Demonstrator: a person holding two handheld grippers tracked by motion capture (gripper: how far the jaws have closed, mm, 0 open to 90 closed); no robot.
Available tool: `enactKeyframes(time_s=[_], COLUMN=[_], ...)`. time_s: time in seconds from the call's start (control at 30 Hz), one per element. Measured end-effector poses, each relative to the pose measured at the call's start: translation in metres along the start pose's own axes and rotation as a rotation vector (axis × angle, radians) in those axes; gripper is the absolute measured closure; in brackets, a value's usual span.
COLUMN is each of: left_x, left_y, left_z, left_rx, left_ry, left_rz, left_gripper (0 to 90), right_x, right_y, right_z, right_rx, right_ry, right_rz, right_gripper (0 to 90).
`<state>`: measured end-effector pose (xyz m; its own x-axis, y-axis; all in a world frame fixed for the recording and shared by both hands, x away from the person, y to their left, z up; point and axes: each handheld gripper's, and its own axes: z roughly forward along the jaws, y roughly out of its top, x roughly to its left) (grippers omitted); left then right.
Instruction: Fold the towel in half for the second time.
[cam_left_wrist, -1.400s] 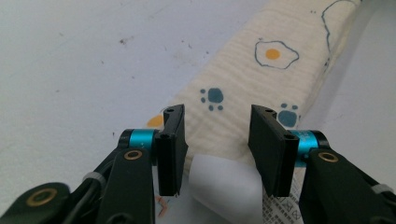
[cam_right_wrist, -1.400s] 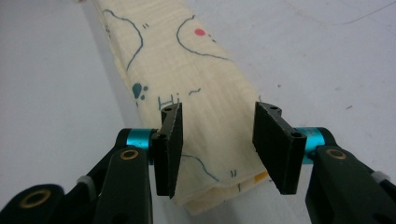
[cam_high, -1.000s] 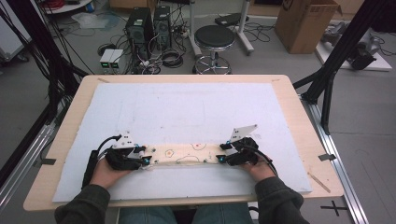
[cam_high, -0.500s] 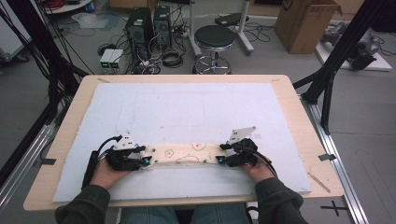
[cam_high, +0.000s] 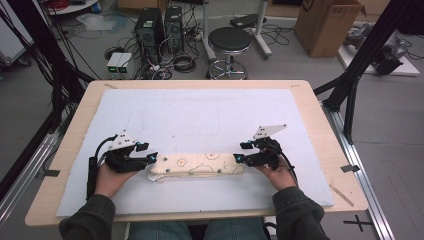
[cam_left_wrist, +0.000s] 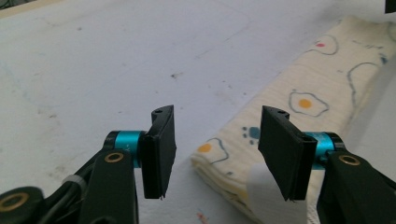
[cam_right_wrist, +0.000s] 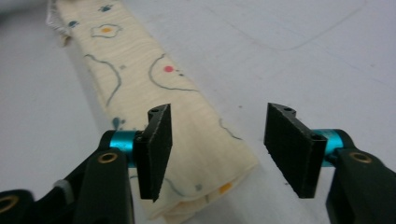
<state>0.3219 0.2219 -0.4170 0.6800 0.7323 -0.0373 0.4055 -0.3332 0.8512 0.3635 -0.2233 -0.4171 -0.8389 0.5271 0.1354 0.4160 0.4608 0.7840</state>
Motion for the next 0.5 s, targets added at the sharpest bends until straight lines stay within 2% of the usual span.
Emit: enactKeyframes(time_s=[0.1,0.17,0.27,0.37,0.5], left_x=[0.006,0.007,0.007,0.005,0.005], left_y=[-0.001,-0.002,-0.003,-0.004,-0.006], left_z=[0.008,0.013,0.018,0.021,0.025], left_rx=[0.041,0.059,0.098,0.115,0.154], left_ry=[0.009,0.0,-0.024,-0.051,-0.055], left_rz=[-0.024,-0.05,-0.049,-0.05,-0.057], left_gripper=[49.0,49.0,50.6,53.2,54.2], right_x=[-0.007,-0.009,-0.013,-0.017,-0.016], right_y=[-0.002,-0.002,-0.003,-0.005,-0.006], right_z=[0.004,0.006,0.009,0.013,0.019], right_rx=[0.028,0.033,0.039,0.057,0.096], right_ry=[0.002,-0.005,0.004,0.027,0.031], right_rz=[0.046,0.049,0.075,0.103,0.104], right_gripper=[48.7,51.2,55.8,58.2,58.7])
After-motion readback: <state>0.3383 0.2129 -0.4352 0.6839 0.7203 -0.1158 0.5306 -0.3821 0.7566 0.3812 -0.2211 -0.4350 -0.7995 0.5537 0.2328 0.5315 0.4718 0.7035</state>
